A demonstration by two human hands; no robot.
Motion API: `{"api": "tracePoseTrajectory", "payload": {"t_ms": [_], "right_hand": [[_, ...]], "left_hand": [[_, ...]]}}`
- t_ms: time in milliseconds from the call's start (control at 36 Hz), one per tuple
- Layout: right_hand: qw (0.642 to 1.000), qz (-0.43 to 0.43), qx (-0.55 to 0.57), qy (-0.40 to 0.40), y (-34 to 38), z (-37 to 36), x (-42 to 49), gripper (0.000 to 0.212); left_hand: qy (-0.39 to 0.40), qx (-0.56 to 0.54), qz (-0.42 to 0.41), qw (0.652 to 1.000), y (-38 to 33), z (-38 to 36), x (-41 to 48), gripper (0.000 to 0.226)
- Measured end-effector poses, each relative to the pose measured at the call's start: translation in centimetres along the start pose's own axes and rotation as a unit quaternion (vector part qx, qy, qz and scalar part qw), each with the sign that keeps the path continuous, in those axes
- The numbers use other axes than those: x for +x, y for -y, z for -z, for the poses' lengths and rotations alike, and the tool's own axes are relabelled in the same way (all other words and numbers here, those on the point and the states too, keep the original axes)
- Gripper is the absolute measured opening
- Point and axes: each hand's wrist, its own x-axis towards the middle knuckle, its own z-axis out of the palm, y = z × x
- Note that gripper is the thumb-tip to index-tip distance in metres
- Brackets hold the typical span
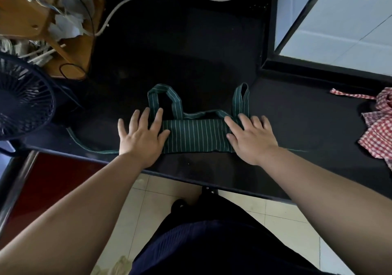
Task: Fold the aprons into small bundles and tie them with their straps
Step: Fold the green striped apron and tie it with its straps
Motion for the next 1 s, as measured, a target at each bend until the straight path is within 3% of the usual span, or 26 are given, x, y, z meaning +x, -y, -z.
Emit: {"api": "tracePoseTrajectory", "payload": {"t_ms": [83,167,222,306,361,444,500,583,694,778,833,889,944,1000], "right_hand": [[0.999,-0.004,0.027,0.022,-0.3,-0.2,-0.1,0.057],[0.999,-0.003,0.038,0.038,-0.3,0.0,0.0,0.063],[0.999,-0.015,0.034,0.027,-0.2,0.3,-0.1,0.065],[0.997,0.018,0.025,-0.070,0.8,1.0,-0.5,0.060],[0.990,0.075,0.058,-0.107,1.7,1.2,-0.5,0.056],[0.984,0.105,0.126,-0.073,2.7,1.2,-0.4,0.053],[0.982,0.104,0.146,-0.067,3.2,1.0,-0.5,0.054],[0.982,0.092,0.157,-0.059,3.3,1.3,-0.4,0.064],[0.996,0.065,0.057,-0.022,2.9,2.7,0.8,0.096],[0.998,0.050,-0.025,0.031,2.6,3.4,1.3,0.108],[0.997,0.061,-0.032,0.015,2.8,3.7,1.3,0.099],[0.994,0.080,-0.020,-0.079,2.9,3.6,1.1,0.076],[0.975,0.099,-0.017,-0.198,2.7,3.4,0.6,0.043],[0.955,0.121,0.010,-0.272,2.4,2.7,-0.1,0.037]], "left_hand": [[0.020,-0.041,-0.014,0.999,0.4,-0.2,-0.1,0.068],[0.008,-0.010,-0.011,1.000,0.5,-0.1,-0.2,0.073],[-0.056,0.006,-0.009,0.998,0.0,-0.1,-0.7,0.076],[-0.195,-0.077,-0.007,0.978,-1.1,-0.2,-2.0,0.067],[-0.227,-0.150,0.050,0.961,-1.8,-0.4,-3.1,0.060],[-0.175,-0.297,0.204,0.916,-2.6,-0.2,-4.2,0.052],[-0.155,-0.343,0.238,0.895,-2.6,-0.3,-4.6,0.053],[-0.132,-0.343,0.196,0.909,-2.1,-0.2,-4.9,0.069],[-0.093,-0.119,0.012,0.988,-0.7,0.7,-3.9,0.089],[-0.014,0.016,-0.091,0.996,-0.3,2.2,-2.1,0.100],[0.023,0.074,-0.115,0.990,-0.5,2.9,-1.0,0.106],[-0.018,0.110,-0.119,0.987,-0.8,3.5,-0.2,0.104],[-0.148,0.124,-0.140,0.971,-0.7,3.9,-0.1,0.074],[-0.262,0.091,-0.182,0.943,-0.4,3.3,-0.6,0.040]]}}
